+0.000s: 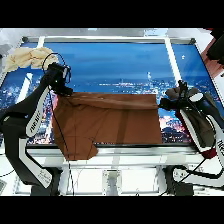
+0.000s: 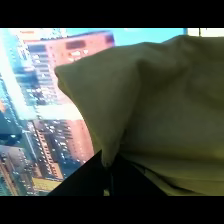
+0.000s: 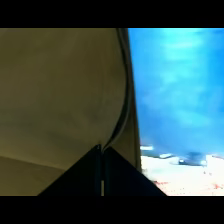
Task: Fold the shirts.
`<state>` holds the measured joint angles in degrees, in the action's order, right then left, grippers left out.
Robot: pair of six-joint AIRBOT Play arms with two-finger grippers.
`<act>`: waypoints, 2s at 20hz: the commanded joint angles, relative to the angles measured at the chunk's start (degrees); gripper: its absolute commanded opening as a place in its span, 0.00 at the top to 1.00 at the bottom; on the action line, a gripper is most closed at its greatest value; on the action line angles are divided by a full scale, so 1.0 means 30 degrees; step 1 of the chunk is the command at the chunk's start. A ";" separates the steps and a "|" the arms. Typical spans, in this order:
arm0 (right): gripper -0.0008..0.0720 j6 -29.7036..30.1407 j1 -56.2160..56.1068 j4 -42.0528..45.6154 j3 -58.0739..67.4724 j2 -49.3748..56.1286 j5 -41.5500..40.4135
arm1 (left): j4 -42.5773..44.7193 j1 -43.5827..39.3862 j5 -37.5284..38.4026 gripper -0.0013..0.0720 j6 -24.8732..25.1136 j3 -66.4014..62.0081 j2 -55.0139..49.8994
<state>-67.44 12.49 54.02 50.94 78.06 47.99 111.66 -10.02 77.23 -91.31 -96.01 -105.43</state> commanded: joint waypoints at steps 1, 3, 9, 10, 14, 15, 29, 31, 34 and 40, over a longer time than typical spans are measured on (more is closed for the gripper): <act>0.95 0.0058 -0.0896 -0.0226 -0.0197 0.0015 -0.0816 | 0.0372 0.0015 -0.0372 0.96 -0.0204 0.0058 -0.0058; 0.82 0.0051 -0.1166 -0.0262 -0.0189 0.0007 -0.0685 | 0.0437 0.0015 -0.0240 0.26 -0.0204 0.0044 -0.0051; 0.54 -0.0670 0.0204 0.0743 -0.0146 -0.1129 0.1260 | 0.0459 0.0015 0.0656 0.02 0.0146 -0.0153 0.2812; 0.54 -0.0678 0.0889 0.1042 -0.0146 -0.1698 0.1800 | 0.0437 0.0015 0.1027 0.02 0.0306 -0.0131 0.3898; 0.54 -0.0612 0.3898 0.2186 -0.0160 -0.4284 0.4211 | -0.0248 0.0015 0.2390 0.02 0.0131 0.1785 0.9515; 0.54 -0.0568 0.4597 0.2463 -0.0160 -0.4889 0.4605 | -0.1137 0.0015 0.2579 0.02 -0.0066 0.3286 1.1380; 0.54 0.0976 0.6390 -0.1078 -0.0182 -0.7002 0.5785 | -1.1927 0.0015 0.5209 0.02 -0.8546 2.3919 2.2913; 0.54 0.1042 0.6390 -0.1588 -0.0189 -0.7002 0.5778 | -1.1628 0.0015 0.4838 0.05 -0.9617 2.4582 2.2833; 0.54 0.1464 0.6390 -0.2149 -0.0189 -0.7002 0.5894 | -1.2509 0.0015 0.2849 0.07 -1.0499 2.4873 2.2709; 0.54 0.1501 0.6397 -0.2295 -0.0189 -0.7002 0.6411 | -1.3566 0.0015 -0.1071 0.07 -1.2320 2.5536 2.2127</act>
<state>-63.22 31.66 47.79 50.39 57.08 66.13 72.27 -10.02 83.92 -122.65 -21.06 -37.87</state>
